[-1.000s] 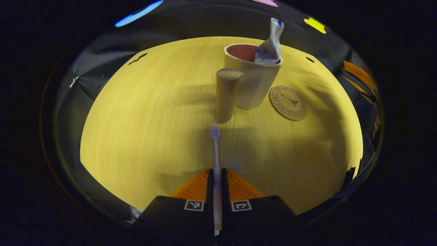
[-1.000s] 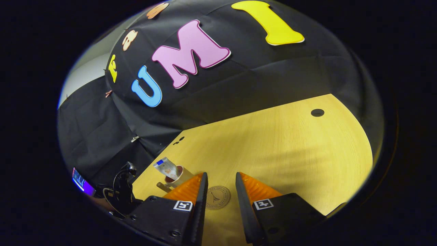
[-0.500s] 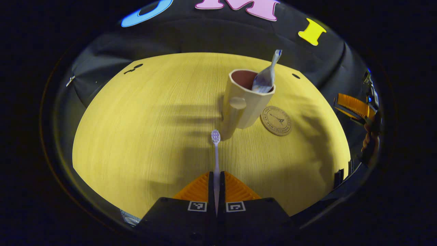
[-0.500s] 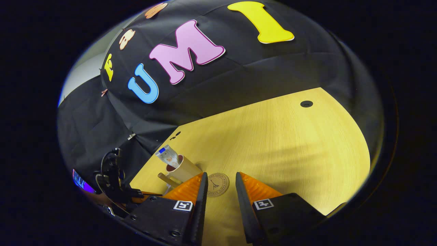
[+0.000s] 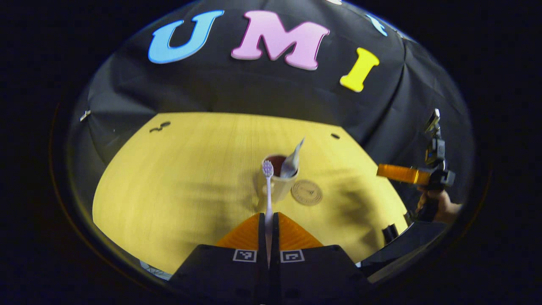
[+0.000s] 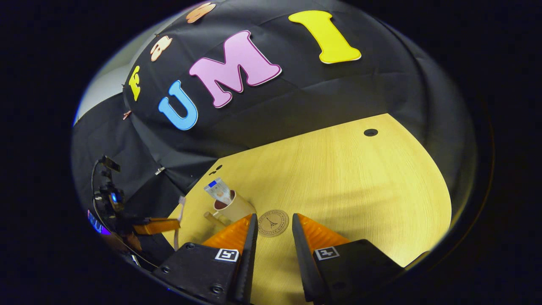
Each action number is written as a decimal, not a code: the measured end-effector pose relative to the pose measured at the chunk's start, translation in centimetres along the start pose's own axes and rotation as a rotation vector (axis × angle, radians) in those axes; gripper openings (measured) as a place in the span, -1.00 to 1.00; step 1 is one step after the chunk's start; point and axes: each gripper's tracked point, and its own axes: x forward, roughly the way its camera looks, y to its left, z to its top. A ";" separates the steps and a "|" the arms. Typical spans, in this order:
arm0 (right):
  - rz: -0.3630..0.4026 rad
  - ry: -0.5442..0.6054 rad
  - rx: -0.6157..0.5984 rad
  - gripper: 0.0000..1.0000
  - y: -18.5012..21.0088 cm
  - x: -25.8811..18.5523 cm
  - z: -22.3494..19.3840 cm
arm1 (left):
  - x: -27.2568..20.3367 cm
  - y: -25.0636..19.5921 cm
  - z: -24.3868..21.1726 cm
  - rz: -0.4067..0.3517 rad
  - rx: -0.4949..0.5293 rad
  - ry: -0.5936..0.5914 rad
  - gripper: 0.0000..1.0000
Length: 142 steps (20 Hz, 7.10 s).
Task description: Put the toothbrush and toothpaste on the desktop into the cup, then pick up the cup and place it on the coaster on the desktop.
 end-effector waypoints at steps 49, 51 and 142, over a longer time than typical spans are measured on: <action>-0.192 0.049 0.116 0.00 -2.6 -13.1 -4.4 | 14.3 0.3 4.0 -0.166 0.045 -0.295 -0.82; -0.183 0.043 0.127 0.00 -2.1 -12.9 -4.2 | 13.7 0.1 3.5 -0.187 0.048 -0.269 -0.51; -0.460 -0.167 0.359 0.00 -11.5 -24.1 -8.6 | 16.0 -7.1 -6.4 -0.163 0.371 0.458 -0.43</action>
